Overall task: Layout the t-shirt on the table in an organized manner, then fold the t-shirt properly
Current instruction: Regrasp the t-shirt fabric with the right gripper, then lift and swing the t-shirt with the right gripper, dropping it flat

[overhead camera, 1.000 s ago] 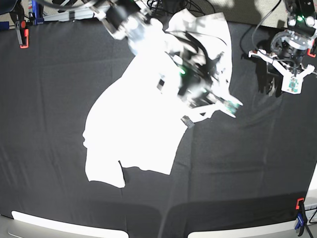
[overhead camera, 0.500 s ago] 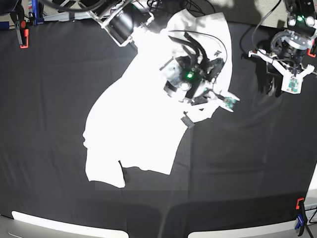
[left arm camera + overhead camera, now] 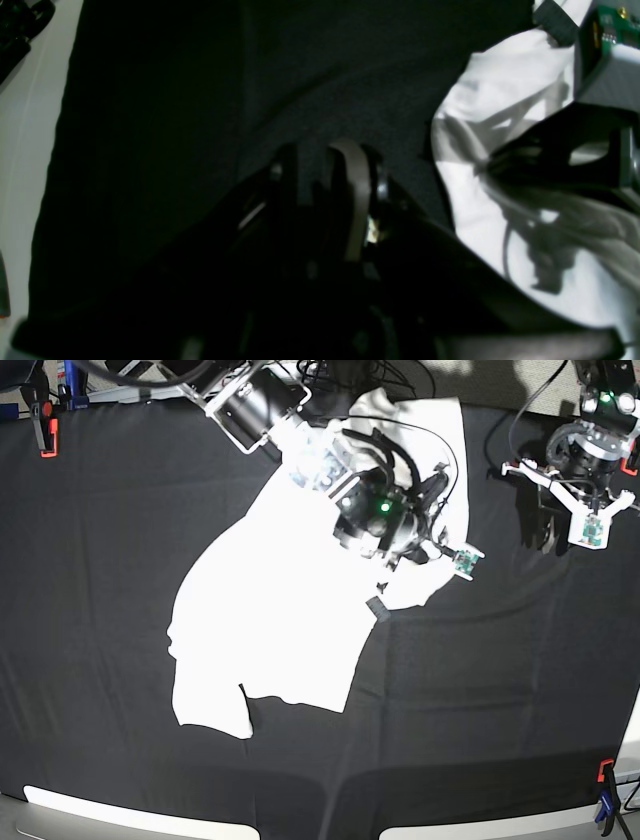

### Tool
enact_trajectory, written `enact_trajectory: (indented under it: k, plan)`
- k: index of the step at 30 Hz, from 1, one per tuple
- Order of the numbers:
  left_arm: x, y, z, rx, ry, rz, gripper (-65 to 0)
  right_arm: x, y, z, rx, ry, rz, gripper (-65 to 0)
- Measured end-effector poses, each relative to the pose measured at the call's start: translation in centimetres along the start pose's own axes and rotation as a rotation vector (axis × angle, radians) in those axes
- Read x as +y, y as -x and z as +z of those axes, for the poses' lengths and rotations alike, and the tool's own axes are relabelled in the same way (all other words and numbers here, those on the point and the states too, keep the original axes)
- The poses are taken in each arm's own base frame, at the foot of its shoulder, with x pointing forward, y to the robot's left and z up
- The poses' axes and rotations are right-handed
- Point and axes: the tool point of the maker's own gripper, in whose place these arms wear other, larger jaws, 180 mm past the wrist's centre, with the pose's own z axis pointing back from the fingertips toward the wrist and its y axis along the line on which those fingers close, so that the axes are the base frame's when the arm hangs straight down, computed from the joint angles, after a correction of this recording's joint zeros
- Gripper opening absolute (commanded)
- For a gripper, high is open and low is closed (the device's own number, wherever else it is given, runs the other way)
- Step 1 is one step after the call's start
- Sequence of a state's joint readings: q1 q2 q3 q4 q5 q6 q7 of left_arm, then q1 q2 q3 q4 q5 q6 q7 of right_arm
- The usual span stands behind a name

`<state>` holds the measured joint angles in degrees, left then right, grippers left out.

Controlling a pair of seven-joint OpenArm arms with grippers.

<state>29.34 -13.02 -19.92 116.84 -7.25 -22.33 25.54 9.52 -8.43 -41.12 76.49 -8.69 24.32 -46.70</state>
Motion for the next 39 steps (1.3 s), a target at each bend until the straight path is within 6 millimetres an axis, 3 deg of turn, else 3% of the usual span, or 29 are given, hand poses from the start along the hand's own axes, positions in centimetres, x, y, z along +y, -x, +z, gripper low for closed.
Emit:
enact_trajectory:
  k: [3, 5, 11, 20, 23, 27, 30, 32, 34, 37, 39]
  plan:
    - [0.0, 0.0, 0.0, 0.000, 0.000, 0.001, -52.0, -1.3, 0.0, 0.2, 0.004, 0.068, 0.051, -65.0]
    - [0.0, 0.0, 0.0, 0.000, 0.000, 0.001, -52.0, -1.8, -1.2, 1.2, -0.044, 0.089, 0.058, -65.0]
    - [0.0, 0.0, 0.0, 0.000, 0.000, 0.001, -52.0, -2.4, -10.6, 6.6, -0.419, 0.091, 0.049, -65.0]
    - [0.0, 0.0, 0.0, 0.001, 0.000, 0.000, -52.0, 0.1, -17.4, 10.4, -0.657, -0.038, 0.135, -65.0]
    - [0.0, 0.0, 0.0, 0.002, 0.000, 0.000, -52.1, -0.3, -19.3, 13.1, -0.728, 0.001, 0.188, -65.0]
    - [0.0, 0.1, 0.0, 0.004, 0.000, 0.003, -52.1, -2.1, -21.3, 18.2, -0.854, 0.079, 0.192, -65.0]
    - [0.0, 0.1, 0.0, 0.005, 0.000, 0.000, -52.0, -5.8, -20.8, 20.8, -0.839, 0.194, 0.136, -65.0]
    - [0.0, 0.1, 0.0, 0.004, 0.000, 0.001, -52.1, -10.0, -18.8, 21.2, -0.770, 0.316, 0.064, -65.0]
    - [0.0, 0.1, 0.0, 0.005, 0.000, 0.002, -52.1, -14.2, -15.7, 21.5, -0.713, 0.430, -0.048, -65.0]
    - [0.0, 0.1, 0.0, 0.004, 0.000, 0.002, -52.1, -18.5, -10.5, 22.2, -0.644, 0.530, -0.166, -65.0]
    - [0.0, 0.1, 0.0, 0.004, 0.000, 0.002, -52.0, -21.3, -6.0, 22.9, -0.568, 0.605, -0.210, -65.0]
